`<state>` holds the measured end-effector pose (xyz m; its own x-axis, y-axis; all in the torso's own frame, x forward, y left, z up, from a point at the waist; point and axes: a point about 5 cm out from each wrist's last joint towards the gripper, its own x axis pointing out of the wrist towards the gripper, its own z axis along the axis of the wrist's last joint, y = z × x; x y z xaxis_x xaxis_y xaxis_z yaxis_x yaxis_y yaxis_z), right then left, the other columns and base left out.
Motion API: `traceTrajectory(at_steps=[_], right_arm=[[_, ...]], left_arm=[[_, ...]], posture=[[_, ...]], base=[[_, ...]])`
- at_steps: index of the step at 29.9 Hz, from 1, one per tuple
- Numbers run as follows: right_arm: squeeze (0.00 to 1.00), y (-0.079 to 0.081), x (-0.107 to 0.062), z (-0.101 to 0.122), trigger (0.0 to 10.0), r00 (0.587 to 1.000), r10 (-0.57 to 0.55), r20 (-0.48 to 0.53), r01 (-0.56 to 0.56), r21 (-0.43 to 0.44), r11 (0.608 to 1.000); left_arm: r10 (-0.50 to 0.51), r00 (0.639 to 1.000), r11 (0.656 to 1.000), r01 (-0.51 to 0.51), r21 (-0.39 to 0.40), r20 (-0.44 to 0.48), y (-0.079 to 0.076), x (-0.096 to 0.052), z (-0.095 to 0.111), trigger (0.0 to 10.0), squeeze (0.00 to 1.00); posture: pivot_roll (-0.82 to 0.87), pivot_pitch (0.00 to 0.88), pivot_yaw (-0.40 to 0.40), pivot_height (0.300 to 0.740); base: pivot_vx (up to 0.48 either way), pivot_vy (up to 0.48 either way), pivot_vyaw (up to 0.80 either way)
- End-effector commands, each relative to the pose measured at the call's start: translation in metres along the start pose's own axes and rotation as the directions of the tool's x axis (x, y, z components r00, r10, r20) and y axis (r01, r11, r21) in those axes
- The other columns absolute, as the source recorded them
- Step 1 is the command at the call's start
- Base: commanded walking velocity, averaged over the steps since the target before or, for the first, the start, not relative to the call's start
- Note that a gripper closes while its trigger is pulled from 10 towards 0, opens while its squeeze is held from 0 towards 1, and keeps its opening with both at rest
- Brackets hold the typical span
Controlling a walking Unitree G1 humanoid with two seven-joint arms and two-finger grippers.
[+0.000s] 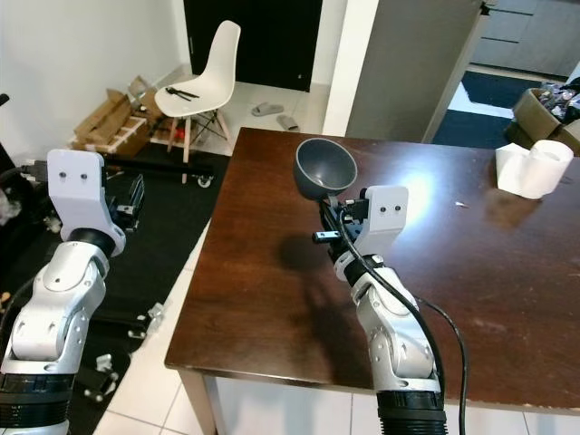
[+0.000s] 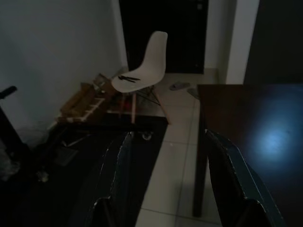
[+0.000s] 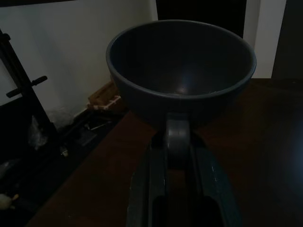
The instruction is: Setting the table
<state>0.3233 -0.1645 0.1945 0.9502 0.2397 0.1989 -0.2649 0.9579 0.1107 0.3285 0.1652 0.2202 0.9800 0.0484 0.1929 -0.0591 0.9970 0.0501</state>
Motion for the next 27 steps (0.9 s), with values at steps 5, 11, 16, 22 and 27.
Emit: traceTrajectory(at_steps=[5, 11, 16, 22, 27], right_arm=[[0.0, -0.005, 0.0, -0.01, 10.0, 0.999, -0.04, -0.034, 0.04, -0.005, 0.999], [0.0, -0.024, 0.007, -0.014, 10.0, 0.995, -0.062, -0.081, 0.056, -0.073, 0.996], [0.0, -0.05, 0.01, -0.01, 10.0, 0.992, -0.083, -0.094, 0.069, -0.151, 0.986], [0.0, -0.048, 0.01, -0.01, 10.0, 0.995, -0.049, -0.092, 0.033, -0.165, 0.986], [0.0, -0.044, 0.009, -0.02, 10.0, 0.992, -0.043, -0.116, 0.024, -0.16, 0.987]], left_arm=[[-0.081, 0.995, 0.996, 0.083, 0.018, -0.064, 0.002, -0.004, -0.007, 10.0, 0.0], [-0.232, 0.968, 0.968, 0.24, 0.076, -0.097, 0.001, -0.002, -0.002, 10.0, 0.0], [-0.382, 0.918, 0.915, 0.392, 0.098, -0.103, -0.016, 0.001, 0.007, 10.0, 0.0], [-0.406, 0.908, 0.905, 0.416, 0.094, -0.108, -0.017, 0.001, 0.013, 10.0, 0.0], [-0.417, 0.9, 0.898, 0.429, 0.098, -0.126, -0.014, -0.003, 0.015, 10.0, 0.0]], posture=[[-0.02, 0.032, 0.098, 0.74], [-0.01, 0.07, 0.144, 0.74], [0.0, 0.115, 0.177, 0.74], [0.02, 0.142, 0.201, 0.74], [0.04, 0.15, 0.211, 0.74]], base=[[0.0, 0.0, 0.0], [0.0, 0.0, 0.0], [0.0, 0.0, 0.0], [0.0, 0.0, 0.0], [0.0, 0.0, 0.0]])
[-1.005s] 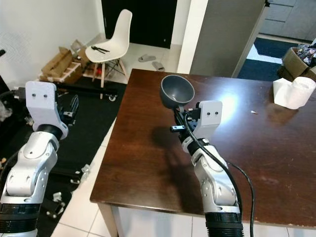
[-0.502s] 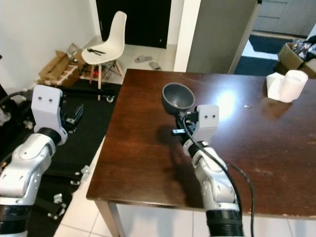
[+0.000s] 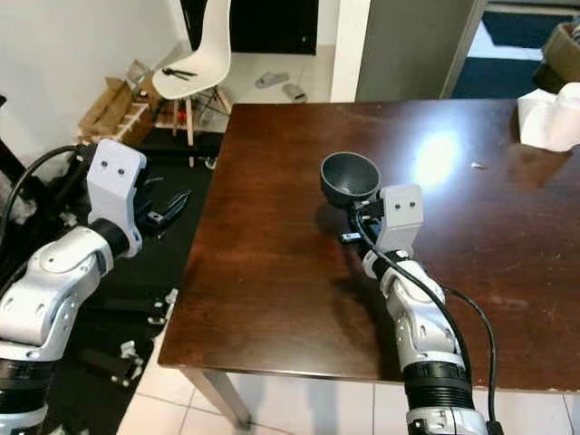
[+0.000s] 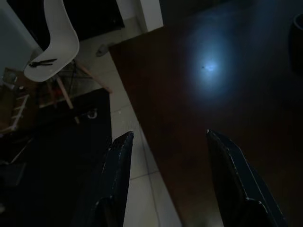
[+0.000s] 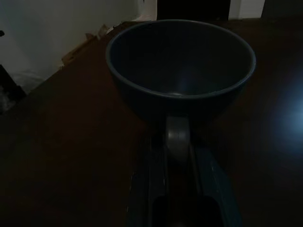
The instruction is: Setting the table
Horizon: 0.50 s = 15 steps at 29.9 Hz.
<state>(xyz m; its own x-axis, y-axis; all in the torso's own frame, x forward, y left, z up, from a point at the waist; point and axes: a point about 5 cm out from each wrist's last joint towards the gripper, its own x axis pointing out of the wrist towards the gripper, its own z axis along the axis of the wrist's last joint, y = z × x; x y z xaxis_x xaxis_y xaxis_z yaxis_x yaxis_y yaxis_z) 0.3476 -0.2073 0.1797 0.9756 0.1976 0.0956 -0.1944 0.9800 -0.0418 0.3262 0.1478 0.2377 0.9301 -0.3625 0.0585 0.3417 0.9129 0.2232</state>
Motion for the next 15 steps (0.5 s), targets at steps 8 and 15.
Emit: traceTrajectory(at_steps=[8, 15], right_arm=[[0.0, 0.005, -0.001, -0.018, 10.0, 0.999, 0.021, -0.031, -0.021, -0.005, 1.0], [0.29, 0.002, -0.003, -0.021, 10.0, 0.999, 0.015, -0.039, -0.017, -0.04, 0.999]], left_arm=[[-0.023, 0.999, 1.0, 0.023, 0.0, -0.045, -0.001, -0.01, -0.006, 10.0, 0.0], [-0.019, 0.998, 1.0, 0.019, -0.001, -0.056, 0.001, -0.011, -0.006, 10.0, 0.0]], posture=[[0.05, 0.152, 0.215, 0.74], [0.05, 0.152, 0.215, 0.74]], base=[[0.0, 0.0, 0.0], [0.0, 0.0, 0.0]])
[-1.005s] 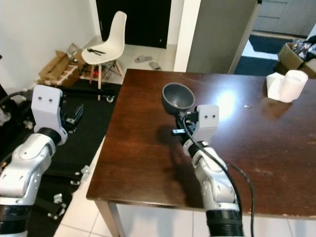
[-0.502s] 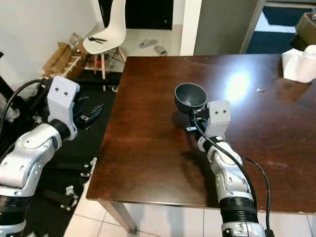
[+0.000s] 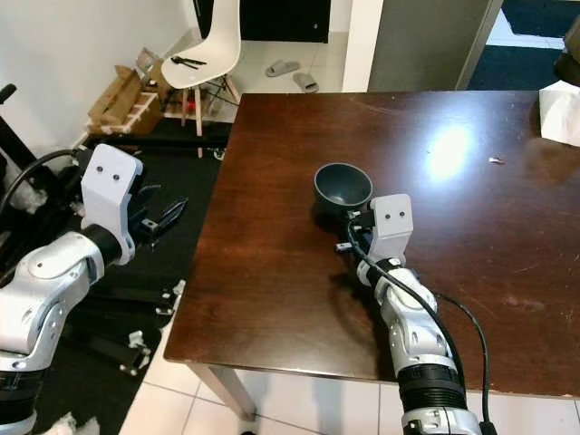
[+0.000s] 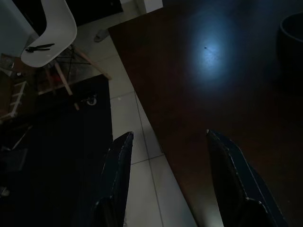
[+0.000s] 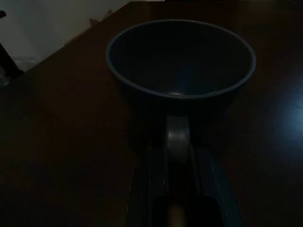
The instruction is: Setting the table
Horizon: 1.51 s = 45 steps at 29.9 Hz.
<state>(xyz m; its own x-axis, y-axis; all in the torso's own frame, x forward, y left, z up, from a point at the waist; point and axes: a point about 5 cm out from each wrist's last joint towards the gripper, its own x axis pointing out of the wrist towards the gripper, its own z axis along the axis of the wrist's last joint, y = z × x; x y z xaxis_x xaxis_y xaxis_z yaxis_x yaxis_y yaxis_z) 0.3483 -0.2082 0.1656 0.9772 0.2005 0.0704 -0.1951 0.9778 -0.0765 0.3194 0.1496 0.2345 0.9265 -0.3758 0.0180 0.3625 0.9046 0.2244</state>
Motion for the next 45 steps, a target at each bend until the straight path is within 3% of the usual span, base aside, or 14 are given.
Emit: traceTrajectory(at_steps=[1, 3, 4, 5, 6, 7, 16, 17, 18, 24, 26, 34, 39, 45], right_arm=[[0.29, 0.003, -0.002, -0.007, 10.0, 1.0, 0.011, -0.013, -0.011, -0.005, 1.0], [0.58, 0.002, -0.002, -0.007, 10.0, 1.0, 0.008, -0.014, -0.008, -0.009, 1.0], [0.58, 0.001, -0.002, -0.007, 10.0, 1.0, 0.006, -0.014, -0.007, -0.01, 1.0], [0.71, 0.001, -0.002, -0.007, 10.0, 1.0, 0.006, -0.014, -0.006, -0.013, 1.0], [0.71, 0.001, -0.002, -0.007, 10.0, 1.0, 0.006, -0.014, -0.006, -0.013, 1.0], [1.0, 0.0, -0.001, -0.007, 10.0, 1.0, 0.004, -0.012, -0.005, -0.015, 1.0], [1.0, -0.002, 0.001, -0.001, 10.0, 1.0, -0.004, 0.012, 0.004, -0.025, 1.0], [0.56, -0.002, 0.001, 0.001, 10.0, 1.0, -0.004, 0.022, 0.005, -0.023, 1.0], [0.0, -0.001, -0.001, 0.005, 10.0, 0.999, 0.001, 0.036, 0.0, -0.022, 1.0], [0.0, 0.006, -0.011, 0.007, 10.0, 0.998, 0.007, 0.059, -0.006, -0.023, 1.0], [0.0, 0.009, -0.021, 0.007, 10.0, 0.998, -0.006, 0.068, 0.007, -0.017, 1.0], [0.0, 0.02, -0.05, 0.014, 10.0, 0.995, -0.016, 0.101, 0.02, -0.033, 0.999], [0.0, 0.041, -0.073, 0.026, 10.0, 0.991, -0.021, 0.13, 0.027, -0.04, 0.999], [0.0, 0.06, -0.089, 0.013, 10.0, 0.995, -0.033, 0.096, 0.036, -0.034, 0.999]], left_arm=[[0.004, 1.0, 1.0, -0.004, -0.001, -0.02, 0.002, -0.004, -0.004, 10.0, 0.0], [0.004, 1.0, 1.0, -0.004, -0.001, -0.021, 0.001, -0.004, -0.004, 10.0, 0.0], [0.004, 1.0, 1.0, -0.004, -0.001, -0.021, 0.001, -0.004, -0.004, 10.0, 0.0], [0.004, 1.0, 1.0, -0.004, -0.002, -0.021, 0.001, -0.004, -0.004, 10.0, 0.0], [0.004, 1.0, 1.0, -0.004, -0.002, -0.021, 0.001, -0.004, -0.004, 10.0, 0.0], [0.005, 1.0, 1.0, -0.005, -0.003, -0.021, 0.001, -0.004, -0.004, 10.0, 0.0], [0.01, 1.0, 1.0, -0.01, -0.012, -0.017, -0.001, -0.001, -0.005, 10.0, 0.0], [0.013, 1.0, 1.0, -0.013, -0.015, -0.013, -0.002, 0.001, -0.005, 10.0, 0.0], [0.016, 1.0, 1.0, -0.016, -0.023, -0.004, -0.004, 0.004, -0.005, 10.0, 0.0], [-0.042, 0.999, 0.998, 0.043, -0.052, 0.008, -0.018, 0.009, -0.01, 10.0, 0.0], [-0.118, 0.993, 0.992, 0.118, -0.055, 0.008, -0.028, 0.005, -0.013, 10.0, 0.0], [-0.236, 0.971, 0.969, 0.233, -0.08, -0.026, -0.036, -0.005, -0.026, 10.0, 0.0], [-0.15, 0.989, 0.981, 0.15, -0.124, 0.016, -0.022, -0.012, -0.027, 10.0, 0.0], [-0.131, 0.988, 0.963, 0.145, -0.228, 0.079, -0.016, -0.026, -0.022, 10.0, 0.0]], posture=[[0.05, 0.152, 0.215, 0.74], [0.05, 0.153, 0.214, 0.74], [0.05, 0.153, 0.214, 0.74], [0.04, 0.152, 0.213, 0.74], [0.04, 0.152, 0.213, 0.74], [0.04, 0.15, 0.211, 0.74], [0.02, 0.128, 0.197, 0.74], [0.01, 0.111, 0.188, 0.74], [-0.01, 0.084, 0.173, 0.74], [-0.05, 0.04, 0.151, 0.74], [-0.07, 0.026, 0.144, 0.74], [-0.12, 0.0, 0.126, 0.74], [-0.15, 0.0, 0.127, 0.74], [-0.17, 0.0, 0.128, 0.74]], base=[[0.0, 0.0, 0.0], [0.0, 0.0, 0.0], [0.0, 0.0, 0.0], [0.0, 0.0, 0.0], [0.0, 0.0, 0.0], [0.0, 0.0, 0.0], [0.0, 0.0, 0.0], [0.0, 0.0, 0.0], [0.0, 0.0, 0.0], [0.0, 0.0, 0.0], [0.0, 0.0, 0.0], [0.0, 0.0, 0.0], [0.0, 0.0, 0.0], [0.0, 0.0, 0.0]])
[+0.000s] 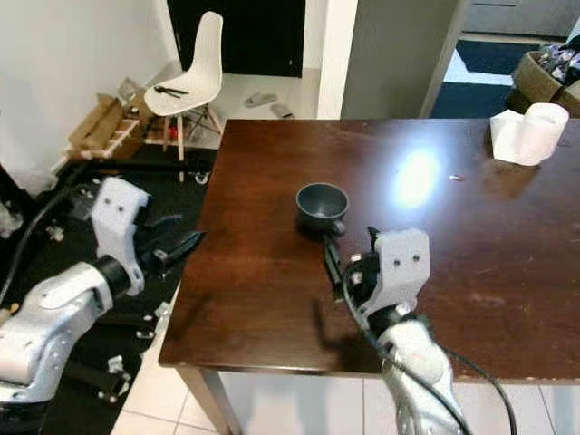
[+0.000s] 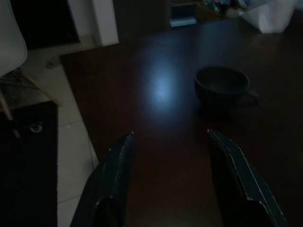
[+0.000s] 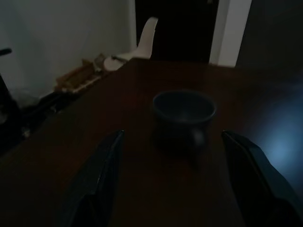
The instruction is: Setting the table
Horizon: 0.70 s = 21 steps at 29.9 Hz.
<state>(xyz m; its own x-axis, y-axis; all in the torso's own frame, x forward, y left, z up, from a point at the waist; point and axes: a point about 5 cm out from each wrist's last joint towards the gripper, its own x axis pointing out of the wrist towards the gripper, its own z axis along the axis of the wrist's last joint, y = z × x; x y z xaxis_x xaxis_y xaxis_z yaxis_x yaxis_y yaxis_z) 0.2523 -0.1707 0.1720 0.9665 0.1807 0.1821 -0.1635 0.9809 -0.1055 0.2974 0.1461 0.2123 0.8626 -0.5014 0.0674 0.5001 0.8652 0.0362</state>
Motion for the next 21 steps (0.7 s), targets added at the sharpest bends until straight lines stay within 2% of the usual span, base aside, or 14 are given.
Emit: traceTrajectory(at_steps=[1, 5, 7, 12, 15, 18, 21], right_arm=[[0.0, 0.007, -0.006, -0.007, 10.0, 1.0, -0.016, -0.025, 0.016, -0.007, 1.0], [0.0, 0.006, -0.012, -0.011, 10.0, 0.997, -0.056, -0.043, 0.056, -0.001, 0.998], [0.0, 0.005, -0.017, -0.012, 10.0, 0.995, -0.081, -0.054, 0.082, -0.001, 0.997], [0.0, 0.008, -0.02, -0.013, 10.0, 0.993, -0.099, -0.069, 0.099, 0.002, 0.995], [0.0, 0.009, -0.019, -0.013, 10.0, 0.993, -0.094, -0.068, 0.094, 0.0, 0.996], [0.0, 0.008, -0.009, -0.01, 10.0, 0.996, -0.077, -0.045, 0.077, -0.008, 0.997], [0.0, 0.007, -0.004, -0.01, 10.0, 0.997, -0.07, -0.038, 0.069, -0.011, 0.998]], left_arm=[[-0.025, 1.0, 0.998, 0.025, -0.061, -0.001, -0.003, -0.011, -0.004, 10.0, 0.0], [-0.047, 0.999, 0.995, 0.047, -0.092, -0.002, -0.006, -0.018, -0.008, 10.0, 0.0], [-0.025, 1.0, 0.993, 0.026, -0.111, 0.007, -0.005, -0.02, -0.008, 10.0, 0.0], [-0.022, 1.0, 0.994, 0.022, -0.104, 0.006, -0.01, -0.019, -0.01, 10.0, 0.0], [-0.007, 1.0, 0.995, 0.008, -0.103, 0.003, -0.012, -0.018, -0.011, 10.0, 0.0], [0.079, 0.997, 0.993, -0.078, -0.093, 0.006, -0.01, -0.017, -0.013, 10.0, 0.0], [0.115, 0.993, 0.988, -0.113, -0.101, 0.01, -0.008, -0.016, -0.013, 10.0, 0.0]], posture=[[-0.18, 0.0, 0.132, 0.74], [-0.18, 0.0, 0.136, 0.74], [-0.18, 0.0, 0.137, 0.74], [-0.18, 0.0, 0.129, 0.74], [-0.17, 0.0, 0.123, 0.74], [-0.15, 0.0, 0.118, 0.74], [-0.14, 0.0, 0.11, 0.74]], base=[[0.0, 0.0, 0.0], [0.0, 0.0, 0.0], [0.0, 0.0, 0.0], [0.0, 0.0, 0.0], [0.0, 0.0, 0.0], [0.0, 0.0, 0.0], [0.0, 0.0, 0.0]])
